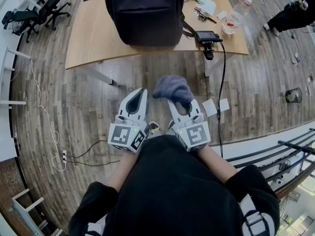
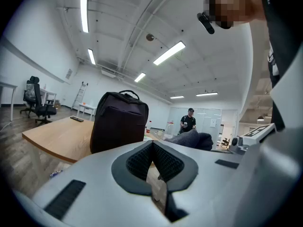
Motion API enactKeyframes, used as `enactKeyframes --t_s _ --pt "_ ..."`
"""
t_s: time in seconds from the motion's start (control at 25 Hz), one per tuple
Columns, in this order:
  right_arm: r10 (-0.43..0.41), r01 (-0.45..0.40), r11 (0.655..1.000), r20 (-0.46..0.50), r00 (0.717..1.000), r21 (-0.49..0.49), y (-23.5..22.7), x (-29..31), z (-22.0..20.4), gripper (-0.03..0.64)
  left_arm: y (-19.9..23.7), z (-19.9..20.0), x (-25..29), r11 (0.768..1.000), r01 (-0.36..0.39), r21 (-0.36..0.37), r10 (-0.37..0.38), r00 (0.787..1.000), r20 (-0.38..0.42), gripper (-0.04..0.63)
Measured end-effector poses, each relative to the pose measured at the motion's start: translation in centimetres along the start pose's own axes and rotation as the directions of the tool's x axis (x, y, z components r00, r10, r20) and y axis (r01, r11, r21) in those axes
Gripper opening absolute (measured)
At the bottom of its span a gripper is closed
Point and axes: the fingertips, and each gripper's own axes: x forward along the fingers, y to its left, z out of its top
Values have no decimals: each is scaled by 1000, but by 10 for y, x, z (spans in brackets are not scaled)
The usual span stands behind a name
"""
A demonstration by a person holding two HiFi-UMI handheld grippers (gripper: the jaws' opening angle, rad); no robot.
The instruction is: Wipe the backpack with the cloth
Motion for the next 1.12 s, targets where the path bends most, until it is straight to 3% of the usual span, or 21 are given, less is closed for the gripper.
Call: enactKeyframes --t_s 0.32,0.56,0.76,0.96,1.12 --pt "-18 18 1000 13 1000 -8 3 3 7 54 4 2 -2 1000 12 -24 -12 1000 2 15" --pt "-7 7 1000 85 996 -7 12 2 27 54 9 4 -6 999 21 -25 -21 1000 13 15" --pt "16 -14 1000 69 998 -23 21 9 28 54 15 9 -14 999 31 -15 -31 999 28 15" --pt "-28 24 999 105 994 44 19 10 33 54 27 12 -25 1000 28 -7 -28 999 30 15" --pt "-65 60 997 113 992 39 18 16 36 54 39 13 -30 1000 27 -7 -26 999 30 15"
